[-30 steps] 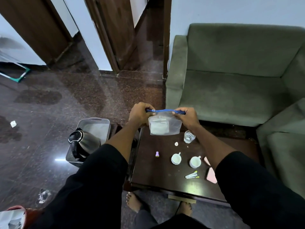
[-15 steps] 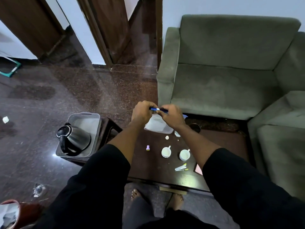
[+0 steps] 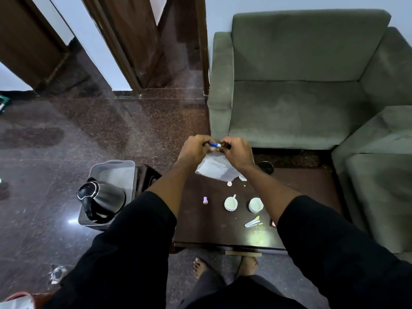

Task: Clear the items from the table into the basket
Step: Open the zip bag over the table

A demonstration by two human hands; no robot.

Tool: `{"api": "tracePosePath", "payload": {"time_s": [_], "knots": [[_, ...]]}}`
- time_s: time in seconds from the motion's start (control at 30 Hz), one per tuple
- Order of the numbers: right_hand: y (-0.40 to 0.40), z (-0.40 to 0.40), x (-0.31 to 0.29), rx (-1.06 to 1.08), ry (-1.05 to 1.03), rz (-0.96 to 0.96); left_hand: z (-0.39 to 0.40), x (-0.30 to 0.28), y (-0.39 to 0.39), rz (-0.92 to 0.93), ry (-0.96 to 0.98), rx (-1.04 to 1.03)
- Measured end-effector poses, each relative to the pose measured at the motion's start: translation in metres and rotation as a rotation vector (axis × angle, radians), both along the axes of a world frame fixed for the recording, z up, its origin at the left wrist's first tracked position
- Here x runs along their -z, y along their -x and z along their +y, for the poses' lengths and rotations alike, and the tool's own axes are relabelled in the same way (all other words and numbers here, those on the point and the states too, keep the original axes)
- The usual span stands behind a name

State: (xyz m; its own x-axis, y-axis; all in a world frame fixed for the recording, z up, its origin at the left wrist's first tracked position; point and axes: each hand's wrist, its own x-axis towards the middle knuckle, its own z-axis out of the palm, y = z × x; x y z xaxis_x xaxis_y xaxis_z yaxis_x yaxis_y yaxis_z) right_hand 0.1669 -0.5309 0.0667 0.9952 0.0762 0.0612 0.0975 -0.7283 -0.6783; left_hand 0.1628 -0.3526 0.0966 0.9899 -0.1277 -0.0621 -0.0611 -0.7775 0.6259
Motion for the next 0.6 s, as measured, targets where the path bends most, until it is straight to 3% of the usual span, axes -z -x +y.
{"api": "tracePosePath", "payload": {"time_s": [0.2,0.43,0.6], "knots": [[0.002,0.016,-0.001,-0.037,0.040,-0.052,0.018,0.004,-0.006,-0.049,-0.095,0.036],[0.010,0.037,-0.002,0.013,0.102,-0.053,0.033,-0.010,0.001,-0.228,-0.283,0.216],[0.017,0.037,0.003,0.058,-0.018,-0.009,0.050,-0.001,0.003,-0.288,-0.156,0.070]]}}
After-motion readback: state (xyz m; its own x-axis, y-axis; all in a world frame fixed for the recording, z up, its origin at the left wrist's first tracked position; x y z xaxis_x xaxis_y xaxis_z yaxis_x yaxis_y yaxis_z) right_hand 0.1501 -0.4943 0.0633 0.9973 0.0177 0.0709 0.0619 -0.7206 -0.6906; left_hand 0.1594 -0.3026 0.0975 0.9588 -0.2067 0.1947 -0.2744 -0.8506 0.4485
